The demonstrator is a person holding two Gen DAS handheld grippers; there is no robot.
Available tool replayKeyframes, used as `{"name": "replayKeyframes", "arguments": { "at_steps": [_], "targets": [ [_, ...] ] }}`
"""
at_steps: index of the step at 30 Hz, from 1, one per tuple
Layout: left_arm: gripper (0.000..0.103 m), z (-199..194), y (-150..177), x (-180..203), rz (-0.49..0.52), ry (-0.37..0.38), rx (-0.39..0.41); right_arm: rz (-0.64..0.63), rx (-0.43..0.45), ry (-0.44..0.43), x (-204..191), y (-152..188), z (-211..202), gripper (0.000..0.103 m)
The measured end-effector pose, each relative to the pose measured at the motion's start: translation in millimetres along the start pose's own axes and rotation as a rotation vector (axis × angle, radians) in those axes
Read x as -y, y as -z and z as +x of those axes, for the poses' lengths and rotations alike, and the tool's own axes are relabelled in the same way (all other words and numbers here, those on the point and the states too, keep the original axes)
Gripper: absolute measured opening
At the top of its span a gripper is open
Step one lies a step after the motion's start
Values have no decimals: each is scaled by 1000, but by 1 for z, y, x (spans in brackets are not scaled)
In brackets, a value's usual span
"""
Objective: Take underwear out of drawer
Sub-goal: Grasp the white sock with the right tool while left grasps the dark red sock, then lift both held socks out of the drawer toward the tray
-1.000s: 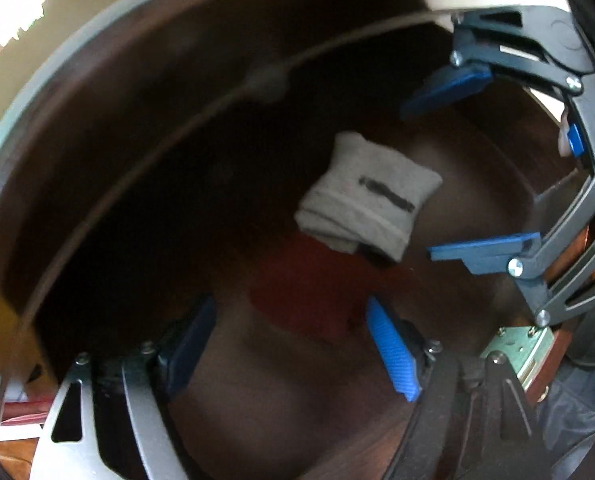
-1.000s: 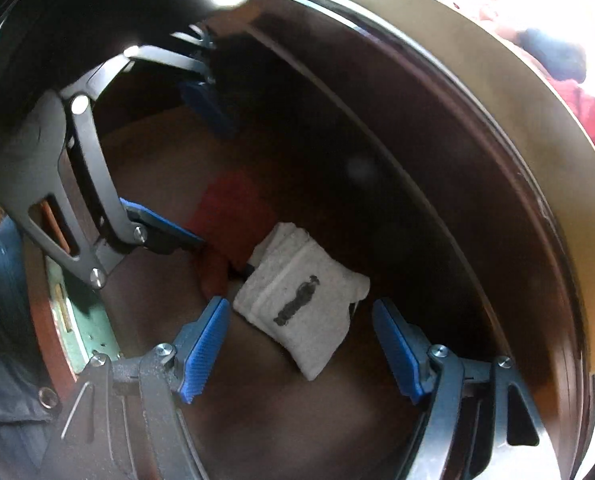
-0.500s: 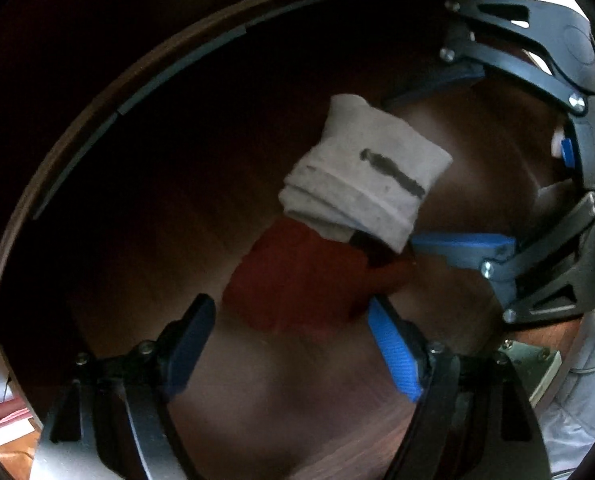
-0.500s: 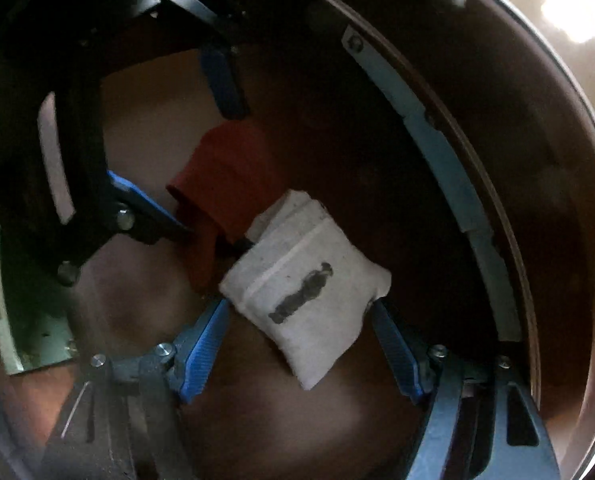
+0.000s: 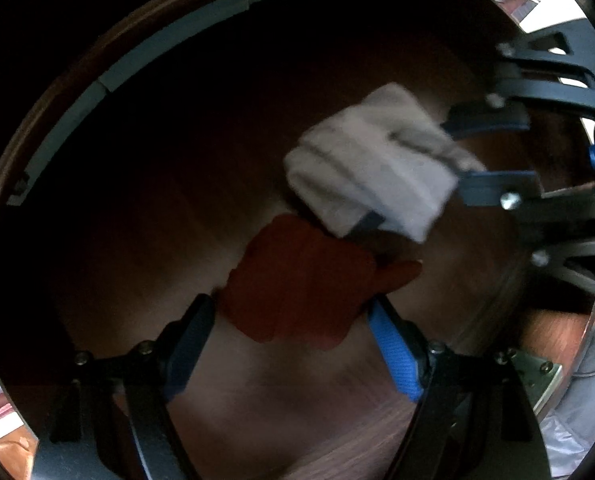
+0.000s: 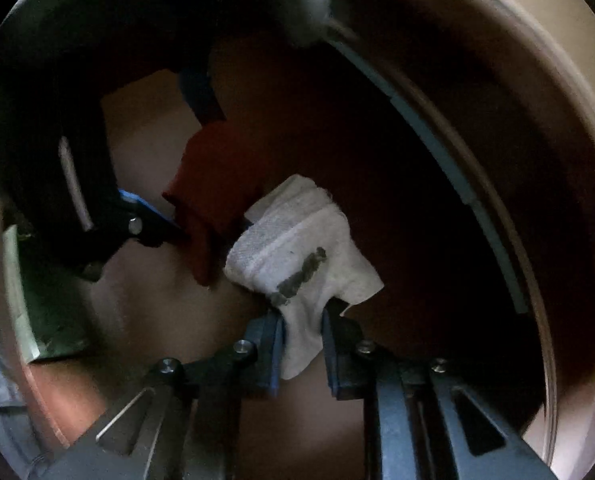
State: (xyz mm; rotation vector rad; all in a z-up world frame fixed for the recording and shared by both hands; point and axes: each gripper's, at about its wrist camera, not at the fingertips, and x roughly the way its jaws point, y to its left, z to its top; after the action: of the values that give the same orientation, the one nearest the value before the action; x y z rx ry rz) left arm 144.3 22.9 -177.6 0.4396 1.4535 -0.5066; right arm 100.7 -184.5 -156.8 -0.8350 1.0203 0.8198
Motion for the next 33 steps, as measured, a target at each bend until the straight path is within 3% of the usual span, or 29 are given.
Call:
{"name": "replayKeyframes", "arguments": {
  "at_steps": [3,4,9,14,22,23,29,33],
  "targets": [
    [76,3,-4,-3,-4,2,-4,28,17,-2,4,4,-6,18],
    [68,3,-5,-4,-8,-1,-3,39,27,-5,7,6,-8,18],
    [48,3,-3,-10,-11,-31,20,92,102,-50,12,-7,-11,18],
    [21,0,0,-12,-7,-56,63,113,158,-34,14,-6,-8,18],
    [18,-23,19,-12,-8,-118,234,130,274,-26,19,4,-14,18],
    [18,-28,38,-2,-13,-127,258,129,281,-18,20,4,-13,18],
    [18,-46,70,0,-67,-165,411,117,336,17,9,2,-24,18],
    [18,-42,110,15,-106,-188,488,122,384,39,5,12,-33,18]
  ]
}}
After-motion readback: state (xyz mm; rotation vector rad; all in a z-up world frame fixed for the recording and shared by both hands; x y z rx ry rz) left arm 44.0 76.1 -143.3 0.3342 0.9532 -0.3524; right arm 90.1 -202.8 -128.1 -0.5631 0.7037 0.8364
